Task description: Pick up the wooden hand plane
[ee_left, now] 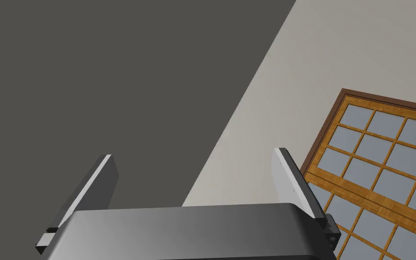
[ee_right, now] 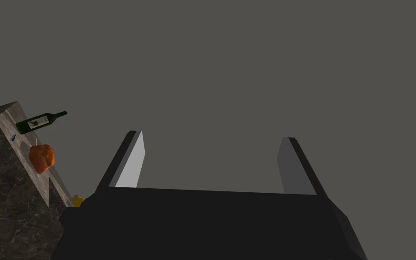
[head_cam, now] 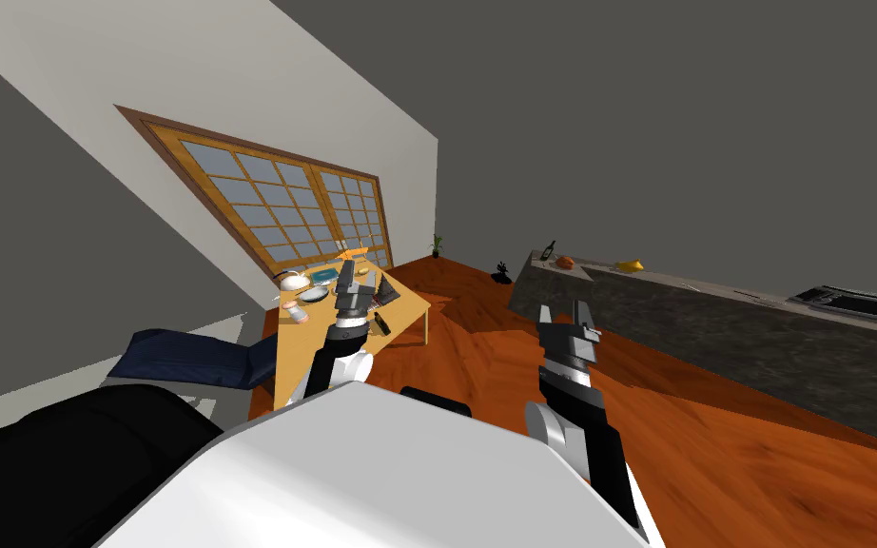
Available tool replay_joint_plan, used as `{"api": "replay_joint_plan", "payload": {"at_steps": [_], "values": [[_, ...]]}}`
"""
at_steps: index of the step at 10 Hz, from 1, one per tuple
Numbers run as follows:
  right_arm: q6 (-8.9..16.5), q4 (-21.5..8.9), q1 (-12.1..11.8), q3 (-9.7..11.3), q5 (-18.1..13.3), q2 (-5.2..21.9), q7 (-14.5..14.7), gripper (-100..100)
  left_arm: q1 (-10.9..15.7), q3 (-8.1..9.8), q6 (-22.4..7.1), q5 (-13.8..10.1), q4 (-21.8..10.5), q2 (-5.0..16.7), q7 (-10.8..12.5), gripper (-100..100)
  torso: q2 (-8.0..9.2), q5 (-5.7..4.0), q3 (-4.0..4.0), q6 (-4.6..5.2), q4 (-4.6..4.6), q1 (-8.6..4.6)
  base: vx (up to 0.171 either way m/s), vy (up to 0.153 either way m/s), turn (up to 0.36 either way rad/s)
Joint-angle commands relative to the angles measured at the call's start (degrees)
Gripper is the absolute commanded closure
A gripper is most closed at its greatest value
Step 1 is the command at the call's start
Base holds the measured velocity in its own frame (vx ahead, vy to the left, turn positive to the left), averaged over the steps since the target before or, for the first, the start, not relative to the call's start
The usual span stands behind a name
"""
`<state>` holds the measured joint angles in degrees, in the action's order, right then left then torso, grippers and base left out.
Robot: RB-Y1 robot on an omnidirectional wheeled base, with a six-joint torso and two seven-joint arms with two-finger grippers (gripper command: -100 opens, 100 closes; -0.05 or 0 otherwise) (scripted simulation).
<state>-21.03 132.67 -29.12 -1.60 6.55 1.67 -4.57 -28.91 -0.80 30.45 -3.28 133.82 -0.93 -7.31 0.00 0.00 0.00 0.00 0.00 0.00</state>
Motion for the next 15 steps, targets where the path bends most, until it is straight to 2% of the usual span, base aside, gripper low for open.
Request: {"api": "replay_joint_plan", "payload": {"at_steps": [1, 4, 7, 12, 13, 14, 15], "values": [[0.0, 0.0, 0.0, 0.0, 0.0, 0.0, 0.0, 0, -0.3, 0.10, -0.3, 0.1, 0.0, 1.9, -0.1, -100, 0.00, 0.00, 0.00, 0.00, 0.00, 0.00, 0.003, -0.019, 0.044], [0.0, 0.0, 0.0, 0.0, 0.0, 0.0, 0.0, 0, -1.5, 0.48, -1.7, 0.6, -0.3, 6.5, -0.3, -100, -0.02, -0.04, -0.01, -0.01, -0.01, -0.21, 0.012, -0.059, 0.067], [0.0, 0.0, 0.0, 0.0, 0.0, 0.0, 0.0, 0, -3.2, 1.10, -4.3, 1.1, -1.0, 11.2, -0.9, -100, -0.06, -0.07, -0.03, -0.01, -0.01, -0.30, 0.020, -0.086, 0.086], [0.0, 0.0, 0.0, 0.0, 0.0, 0.0, 0.0, 0, -6.4, 2.62, -12.0, 1.6, -3.5, 18.0, -2.6, -100, -0.18, -0.08, -0.10, 0.00, -0.04, -0.36, 0.039, -0.100, 0.068], [0.0, 0.0, 0.0, 0.0, 0.0, 0.0, 0.0, 0, -7.1, 2.99, -13.6, 1.6, -4.2, 19.2, -3.0, -100, -0.18, -0.07, -0.10, 0.01, -0.04, -0.29, 0.047, -0.075, 0.034], [0.0, 0.0, 0.0, 0.0, 0.0, 0.0, 0.0, 0, -7.1, 2.99, -14.2, 1.6, -4.2, 19.2, -3.0, -100, -0.20, -0.06, -0.11, 0.01, -0.04, -0.26, 0.039, -0.055, 0.017], [0.0, 0.0, 0.0, 0.0, 0.0, 0.0, 0.0, 0, -7.7, 3.38, -16.5, 1.6, -5.0, 20.2, -3.5, -100, -0.18, -0.05, -0.11, 0.01, -0.04, -0.21, 0.038, -0.052, 0.013]]}}
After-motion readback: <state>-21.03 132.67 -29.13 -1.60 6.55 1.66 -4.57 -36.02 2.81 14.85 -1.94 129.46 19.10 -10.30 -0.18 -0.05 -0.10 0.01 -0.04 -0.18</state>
